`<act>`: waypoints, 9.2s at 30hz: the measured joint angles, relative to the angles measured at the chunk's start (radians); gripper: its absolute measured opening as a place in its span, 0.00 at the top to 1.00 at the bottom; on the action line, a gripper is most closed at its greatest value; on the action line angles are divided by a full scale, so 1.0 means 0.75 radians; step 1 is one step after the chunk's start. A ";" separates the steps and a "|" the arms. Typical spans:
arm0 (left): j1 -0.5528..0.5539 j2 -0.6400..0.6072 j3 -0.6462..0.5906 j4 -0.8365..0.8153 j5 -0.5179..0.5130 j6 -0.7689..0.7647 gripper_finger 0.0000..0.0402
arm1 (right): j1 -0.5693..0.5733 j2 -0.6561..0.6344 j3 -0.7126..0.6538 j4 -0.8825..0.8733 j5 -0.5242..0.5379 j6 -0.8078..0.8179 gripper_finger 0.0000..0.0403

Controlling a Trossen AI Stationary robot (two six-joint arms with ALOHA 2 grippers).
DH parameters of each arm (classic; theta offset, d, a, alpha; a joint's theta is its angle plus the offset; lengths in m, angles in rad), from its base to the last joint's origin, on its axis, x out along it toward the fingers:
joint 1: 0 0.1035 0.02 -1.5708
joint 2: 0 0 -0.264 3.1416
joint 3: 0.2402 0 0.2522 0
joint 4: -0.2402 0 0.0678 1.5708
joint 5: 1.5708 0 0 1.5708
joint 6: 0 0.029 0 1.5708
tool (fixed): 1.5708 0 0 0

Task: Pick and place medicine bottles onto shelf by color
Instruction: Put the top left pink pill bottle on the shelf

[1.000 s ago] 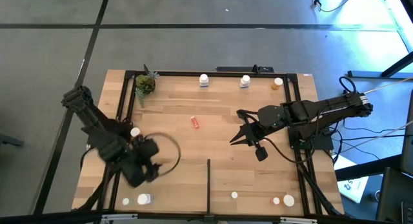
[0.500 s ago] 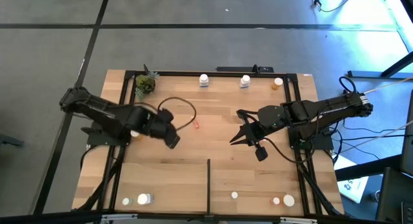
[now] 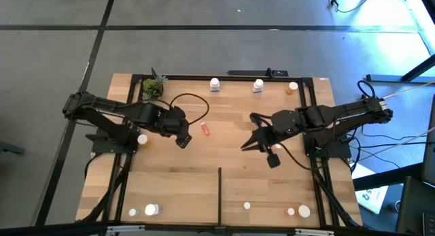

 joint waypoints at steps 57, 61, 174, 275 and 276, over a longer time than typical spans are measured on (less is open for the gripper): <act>0.015 0.437 0.000 0.204 -0.420 -0.523 0.22 | -0.440 0.195 0.144 -0.357 0.263 0.026 0.97; 0.010 0.437 0.000 0.110 -0.418 -0.582 0.22 | -0.471 0.354 0.328 -0.430 0.259 -0.033 0.98; -0.530 0.036 -0.001 -0.524 -0.629 -1.024 0.22 | -0.405 1.409 0.914 -0.322 0.275 0.749 0.70; -0.611 -0.201 0.000 -0.535 -0.757 -0.794 0.22 | -0.251 1.358 0.913 -0.054 0.326 0.239 0.77; -0.626 -0.205 0.000 -0.536 -0.757 -0.751 0.22 | -0.246 1.353 0.913 -0.038 0.327 0.221 0.77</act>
